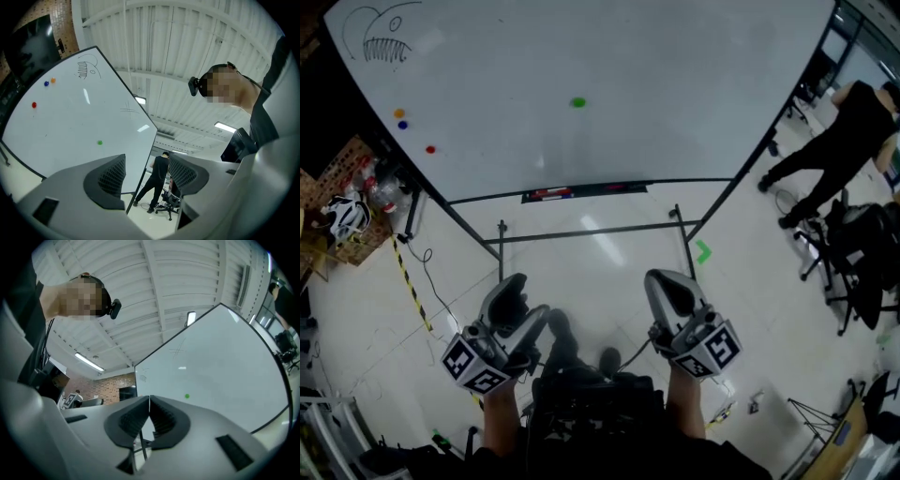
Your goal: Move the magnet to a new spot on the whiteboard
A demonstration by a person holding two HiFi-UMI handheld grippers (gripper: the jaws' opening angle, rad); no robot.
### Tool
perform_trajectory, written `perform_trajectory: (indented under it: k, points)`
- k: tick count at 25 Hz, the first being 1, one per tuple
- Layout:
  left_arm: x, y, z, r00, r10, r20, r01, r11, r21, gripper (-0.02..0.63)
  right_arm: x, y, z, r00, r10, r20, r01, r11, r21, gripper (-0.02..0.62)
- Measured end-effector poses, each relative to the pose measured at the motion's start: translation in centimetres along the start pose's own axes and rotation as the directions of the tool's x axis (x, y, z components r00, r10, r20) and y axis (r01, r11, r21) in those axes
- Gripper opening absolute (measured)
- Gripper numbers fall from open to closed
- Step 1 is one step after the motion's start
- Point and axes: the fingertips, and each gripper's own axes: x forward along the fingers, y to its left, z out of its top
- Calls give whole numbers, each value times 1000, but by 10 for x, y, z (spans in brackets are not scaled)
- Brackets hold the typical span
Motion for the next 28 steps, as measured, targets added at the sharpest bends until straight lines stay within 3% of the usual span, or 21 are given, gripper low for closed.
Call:
perform_trajectory:
  k: [6,14,21,28]
  points:
    - [-1,-36,9,1000,-13,0,13,999,41,281,-22,23,20,997,40,59,-40,999,3,18]
    - [-15,-43,21,993,-114,8,114,992,48,281,-20,46,21,997,-16,79,18,999,-35,17]
    - [-77,-16,39,995,-101,23,101,995,-5,281,24,106,-7,1000,5,-11,-5,999,-48,15]
    - [-117,10,42,987,-150,61,152,988,-39,281,45,152,-37,991,-22,-129,7,993,-117,15]
